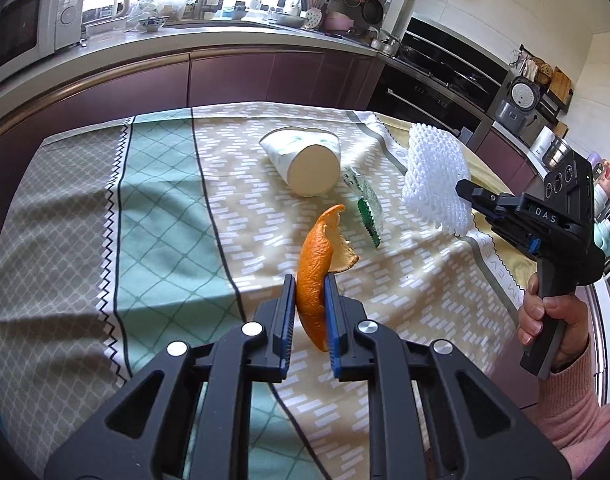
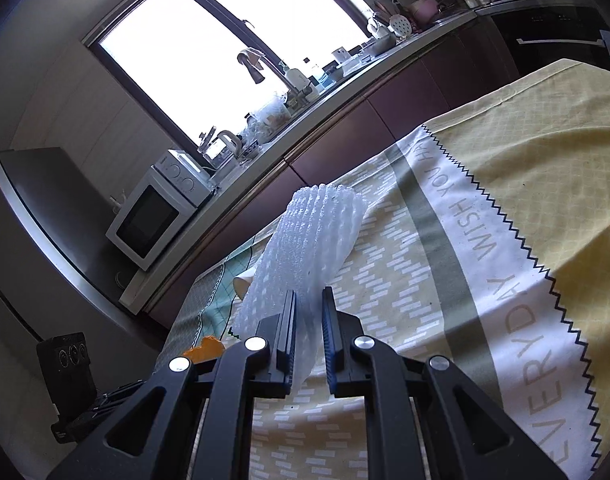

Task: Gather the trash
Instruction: 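Lift the peel and foam net and carry both toward the teal bin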

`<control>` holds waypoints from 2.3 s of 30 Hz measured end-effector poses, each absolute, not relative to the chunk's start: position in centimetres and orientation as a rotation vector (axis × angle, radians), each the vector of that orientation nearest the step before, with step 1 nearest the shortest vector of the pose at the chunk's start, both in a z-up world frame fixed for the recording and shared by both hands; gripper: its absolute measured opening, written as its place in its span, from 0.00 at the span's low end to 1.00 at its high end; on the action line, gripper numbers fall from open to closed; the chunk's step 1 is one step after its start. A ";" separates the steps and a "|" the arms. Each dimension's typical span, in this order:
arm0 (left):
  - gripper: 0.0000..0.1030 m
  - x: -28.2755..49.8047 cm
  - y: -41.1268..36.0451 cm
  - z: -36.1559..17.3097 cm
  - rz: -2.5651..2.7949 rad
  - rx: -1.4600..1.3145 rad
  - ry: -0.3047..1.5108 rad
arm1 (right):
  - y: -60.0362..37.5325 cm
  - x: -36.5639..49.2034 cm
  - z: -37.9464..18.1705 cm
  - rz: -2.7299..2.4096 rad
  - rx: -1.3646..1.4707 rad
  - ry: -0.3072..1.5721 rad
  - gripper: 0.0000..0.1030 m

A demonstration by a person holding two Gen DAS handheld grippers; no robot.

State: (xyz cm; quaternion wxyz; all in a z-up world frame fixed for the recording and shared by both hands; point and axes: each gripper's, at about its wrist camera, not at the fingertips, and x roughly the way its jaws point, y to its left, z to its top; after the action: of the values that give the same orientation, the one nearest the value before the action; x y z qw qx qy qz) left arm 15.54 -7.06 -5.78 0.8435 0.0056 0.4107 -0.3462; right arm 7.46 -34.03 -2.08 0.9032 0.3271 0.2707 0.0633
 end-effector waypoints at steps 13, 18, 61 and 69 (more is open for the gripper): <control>0.14 14.4 -1.4 -4.3 -0.681 -0.070 0.828 | -28.1 7.8 -0.6 0.263 0.630 0.567 0.11; 0.14 13.7 0.1 -3.8 -0.670 -0.083 0.818 | -26.1 8.2 -0.5 0.305 0.619 0.576 0.11; 0.14 11.3 12.3 -1.3 -0.466 -0.162 0.735 | -13.8 12.4 0.0 0.561 0.531 0.654 0.11; 0.14 11.0 14.1 -1.2 -0.430 -0.174 0.725 | -12.1 13.3 0.2 0.585 0.518 0.665 0.11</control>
State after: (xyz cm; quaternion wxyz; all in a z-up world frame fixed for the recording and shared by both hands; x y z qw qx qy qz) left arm 11.03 14.12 -1.20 0.9089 -0.0841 0.3514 -0.2084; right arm 13.28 -12.11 0.18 0.8714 0.2476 0.3179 0.2797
